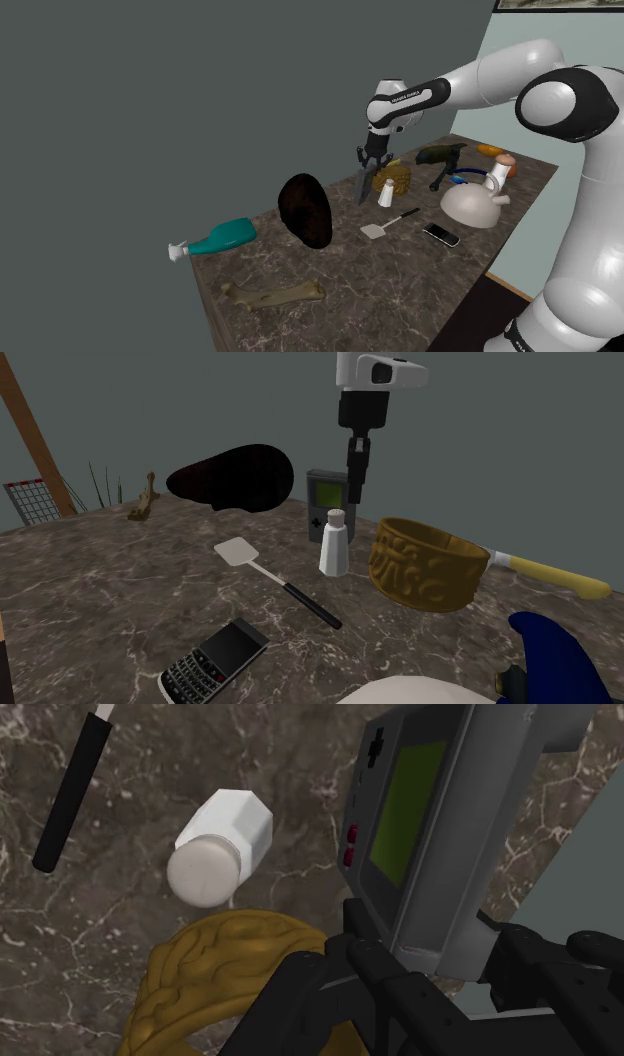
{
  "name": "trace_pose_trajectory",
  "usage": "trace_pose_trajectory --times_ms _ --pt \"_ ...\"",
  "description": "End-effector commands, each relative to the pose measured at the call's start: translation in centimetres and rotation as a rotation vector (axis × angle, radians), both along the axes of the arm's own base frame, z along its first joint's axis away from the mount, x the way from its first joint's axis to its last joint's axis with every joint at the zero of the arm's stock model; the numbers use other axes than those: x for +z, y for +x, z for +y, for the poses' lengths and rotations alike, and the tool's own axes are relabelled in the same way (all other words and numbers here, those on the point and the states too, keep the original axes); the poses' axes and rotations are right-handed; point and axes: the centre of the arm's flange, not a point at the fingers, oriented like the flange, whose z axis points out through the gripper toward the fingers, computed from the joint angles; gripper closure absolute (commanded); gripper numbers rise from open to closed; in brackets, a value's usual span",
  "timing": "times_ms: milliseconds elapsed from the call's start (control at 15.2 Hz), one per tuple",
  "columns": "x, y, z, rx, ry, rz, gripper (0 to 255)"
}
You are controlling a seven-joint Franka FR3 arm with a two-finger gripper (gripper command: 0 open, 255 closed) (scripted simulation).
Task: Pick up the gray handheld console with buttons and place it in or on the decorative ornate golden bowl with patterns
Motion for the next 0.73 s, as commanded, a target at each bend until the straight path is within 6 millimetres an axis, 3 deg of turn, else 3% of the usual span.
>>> trace_pose_trajectory --times_ms 0,660 --pt "0.4 0.0 0.1 0.001 0.001 0.003 255" --pt "5.7 0.0 0.1 0.001 0.001 0.003 255"
